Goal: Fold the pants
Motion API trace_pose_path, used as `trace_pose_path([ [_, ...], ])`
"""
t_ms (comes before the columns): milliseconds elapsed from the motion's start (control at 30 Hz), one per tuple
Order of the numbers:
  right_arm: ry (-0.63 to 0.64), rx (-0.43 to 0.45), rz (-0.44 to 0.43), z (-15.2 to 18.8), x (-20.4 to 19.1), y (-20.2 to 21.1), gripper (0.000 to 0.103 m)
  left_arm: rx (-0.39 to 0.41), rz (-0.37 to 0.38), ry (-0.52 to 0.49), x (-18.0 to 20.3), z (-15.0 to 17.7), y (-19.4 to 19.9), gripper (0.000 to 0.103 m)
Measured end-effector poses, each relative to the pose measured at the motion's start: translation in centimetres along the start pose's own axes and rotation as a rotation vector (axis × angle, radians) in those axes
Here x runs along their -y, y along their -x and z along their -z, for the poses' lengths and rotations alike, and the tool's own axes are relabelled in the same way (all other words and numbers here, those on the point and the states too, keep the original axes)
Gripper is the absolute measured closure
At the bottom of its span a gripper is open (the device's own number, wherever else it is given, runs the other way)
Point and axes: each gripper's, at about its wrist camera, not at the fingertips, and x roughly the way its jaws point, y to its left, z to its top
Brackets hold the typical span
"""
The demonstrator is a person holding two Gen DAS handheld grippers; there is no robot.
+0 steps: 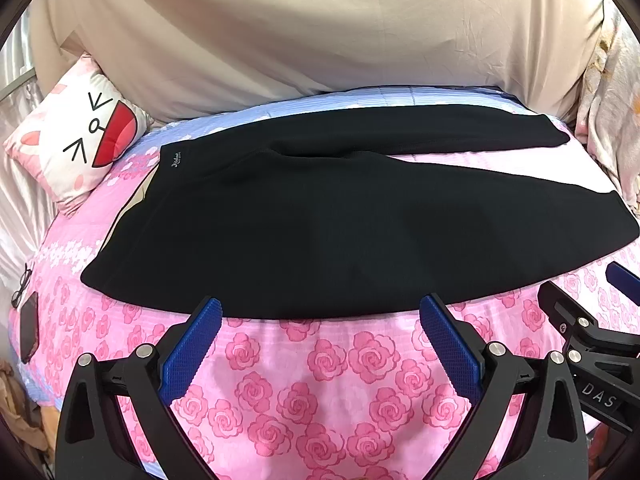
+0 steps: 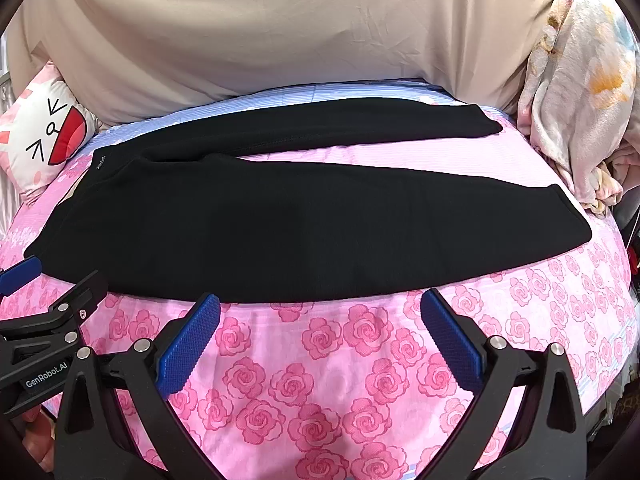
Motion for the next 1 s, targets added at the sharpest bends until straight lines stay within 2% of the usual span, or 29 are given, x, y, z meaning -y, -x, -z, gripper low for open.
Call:
trace_pose_path([
  [700, -0.008, -0.017, -0.002, 0.0, 0.9, -1.0, 0.005, -0.017, -0.005, -0.002, 0.3, -0.2, -1.0, 0.006],
  [800, 0.006, 0.034, 0.005, -0.9, 1.8, -0.9, 0.005, -0.005, 0.004, -0.001, -0.1, -0.7, -1.3, 0.006],
  [933, 0.010, 0.194, 0.075, -4.7, 5.3, -0.7, 0.005, 0.030, -0.022, 0.045, -2.1, -3.4, -2.1, 0.006],
  [1000, -0.016, 0.187, 0.083, -7.6, 7.3, -2.4, 0.005, 0.032, -0.012, 0.067, -3.1, -5.0, -3.0, 0.006],
])
